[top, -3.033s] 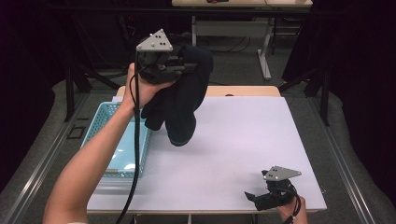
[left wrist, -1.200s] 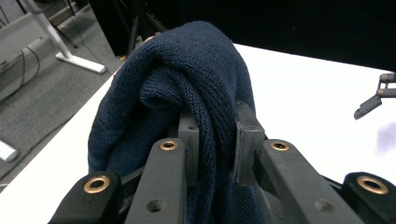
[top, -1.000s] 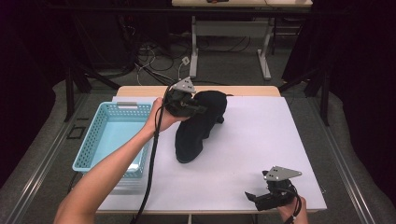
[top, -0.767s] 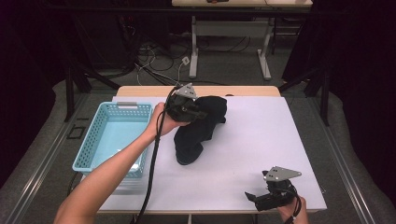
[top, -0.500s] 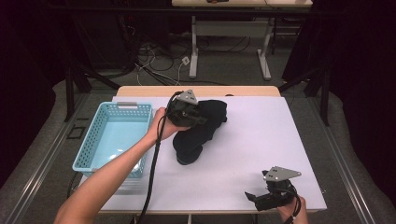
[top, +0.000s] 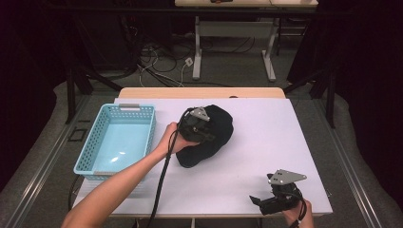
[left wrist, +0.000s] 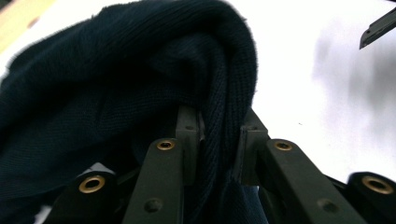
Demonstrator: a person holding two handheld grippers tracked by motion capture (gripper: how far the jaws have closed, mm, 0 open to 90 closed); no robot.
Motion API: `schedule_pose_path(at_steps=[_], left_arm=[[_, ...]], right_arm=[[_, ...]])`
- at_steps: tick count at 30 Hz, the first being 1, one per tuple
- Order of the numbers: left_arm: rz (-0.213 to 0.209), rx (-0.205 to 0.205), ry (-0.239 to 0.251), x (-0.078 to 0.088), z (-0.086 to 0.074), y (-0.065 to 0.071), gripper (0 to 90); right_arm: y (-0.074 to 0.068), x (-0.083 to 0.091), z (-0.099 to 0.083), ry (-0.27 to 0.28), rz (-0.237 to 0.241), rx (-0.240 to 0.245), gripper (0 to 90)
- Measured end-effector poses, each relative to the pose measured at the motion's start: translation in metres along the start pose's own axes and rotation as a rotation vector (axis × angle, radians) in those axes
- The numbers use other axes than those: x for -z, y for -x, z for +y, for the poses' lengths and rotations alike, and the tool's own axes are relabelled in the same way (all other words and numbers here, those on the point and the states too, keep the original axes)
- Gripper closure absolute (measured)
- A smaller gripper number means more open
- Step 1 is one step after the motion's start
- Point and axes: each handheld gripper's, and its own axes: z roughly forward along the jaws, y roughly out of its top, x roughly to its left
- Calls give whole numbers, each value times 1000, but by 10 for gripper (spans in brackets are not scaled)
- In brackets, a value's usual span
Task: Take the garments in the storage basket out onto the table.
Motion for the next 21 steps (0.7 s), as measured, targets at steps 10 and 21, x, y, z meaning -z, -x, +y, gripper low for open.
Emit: schedule_pose_path(at_steps=[10, 21], left_arm=[[-13, 17, -62, -22, -6, 5, 410], [42, 18, -30, 5, -15, 16, 33]], right_arm=[[1, 2, 0, -7, 6, 8, 14], [1, 1, 0, -8, 10, 4, 14]])
